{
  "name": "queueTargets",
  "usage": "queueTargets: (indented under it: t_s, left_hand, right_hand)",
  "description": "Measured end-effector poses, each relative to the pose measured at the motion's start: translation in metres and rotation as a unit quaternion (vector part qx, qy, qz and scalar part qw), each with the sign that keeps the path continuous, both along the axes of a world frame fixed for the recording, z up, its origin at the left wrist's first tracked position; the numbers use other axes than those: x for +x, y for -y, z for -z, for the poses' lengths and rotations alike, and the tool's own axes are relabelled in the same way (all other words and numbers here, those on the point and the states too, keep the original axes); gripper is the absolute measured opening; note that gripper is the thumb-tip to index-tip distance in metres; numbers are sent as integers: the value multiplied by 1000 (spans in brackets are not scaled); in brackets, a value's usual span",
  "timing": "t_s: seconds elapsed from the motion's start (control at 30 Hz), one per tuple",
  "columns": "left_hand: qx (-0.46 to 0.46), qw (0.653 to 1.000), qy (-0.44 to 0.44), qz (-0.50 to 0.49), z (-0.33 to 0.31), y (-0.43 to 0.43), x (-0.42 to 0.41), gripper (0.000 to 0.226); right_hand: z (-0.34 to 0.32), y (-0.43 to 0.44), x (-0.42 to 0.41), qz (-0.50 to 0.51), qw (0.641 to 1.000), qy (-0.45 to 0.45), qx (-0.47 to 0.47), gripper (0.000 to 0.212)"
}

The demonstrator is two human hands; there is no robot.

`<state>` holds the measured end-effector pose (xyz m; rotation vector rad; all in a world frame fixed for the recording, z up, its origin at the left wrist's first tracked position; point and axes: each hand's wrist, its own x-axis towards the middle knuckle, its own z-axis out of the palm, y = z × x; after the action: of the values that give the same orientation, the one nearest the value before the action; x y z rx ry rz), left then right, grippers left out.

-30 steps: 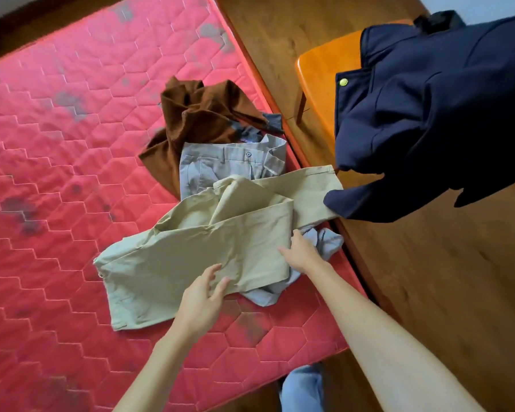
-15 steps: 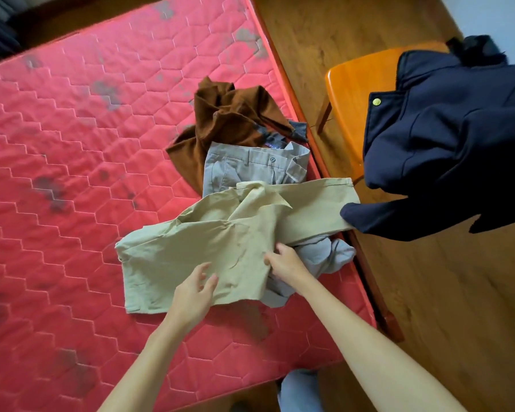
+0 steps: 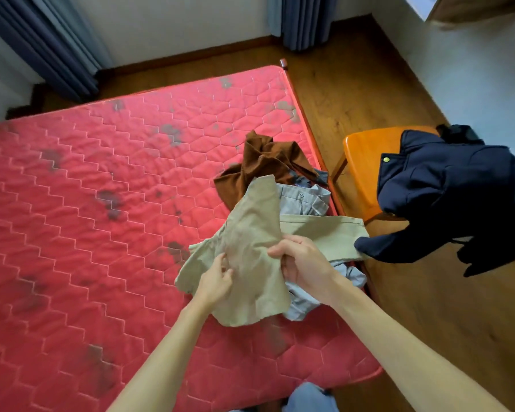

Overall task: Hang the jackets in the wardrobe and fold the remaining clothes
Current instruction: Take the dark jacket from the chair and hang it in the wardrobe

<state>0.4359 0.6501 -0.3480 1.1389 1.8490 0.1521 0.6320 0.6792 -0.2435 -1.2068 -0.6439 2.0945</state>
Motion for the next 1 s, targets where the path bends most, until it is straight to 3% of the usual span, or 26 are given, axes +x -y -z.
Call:
queueTargets:
  t_s: [0.2,0.43,0.53,0.6,0.7,0.87,1.0]
  left_hand:
    - [51,997,48,36,-33,12,-34,82]
    - [87,984,137,72,-63,21,-42,99]
    - [121,969,193,100,-84,19,-29,89]
    - [140,961,212,107,-94,15,-22,76]
    - [155,958,209,122,-101,5,-16,68]
    - [145,969,152,130,-99,-10,-10,86]
    - [137,970,128,152,-95,-21,11,79]
  right_hand:
    - [-77,21,-35,9,998,-23,52,4]
    - [-143,29,-53,20,990,-42,131,22]
    - [-157,31,-55,38,989,-31,143,17]
    - [-156,30,-56,45,985,22,166,17]
    - [-146,24,-48,82,972,102,197,28]
    - [-122,15,-9,160,963,123,180,26]
    - [-102,15,31,213,957,134,146,21]
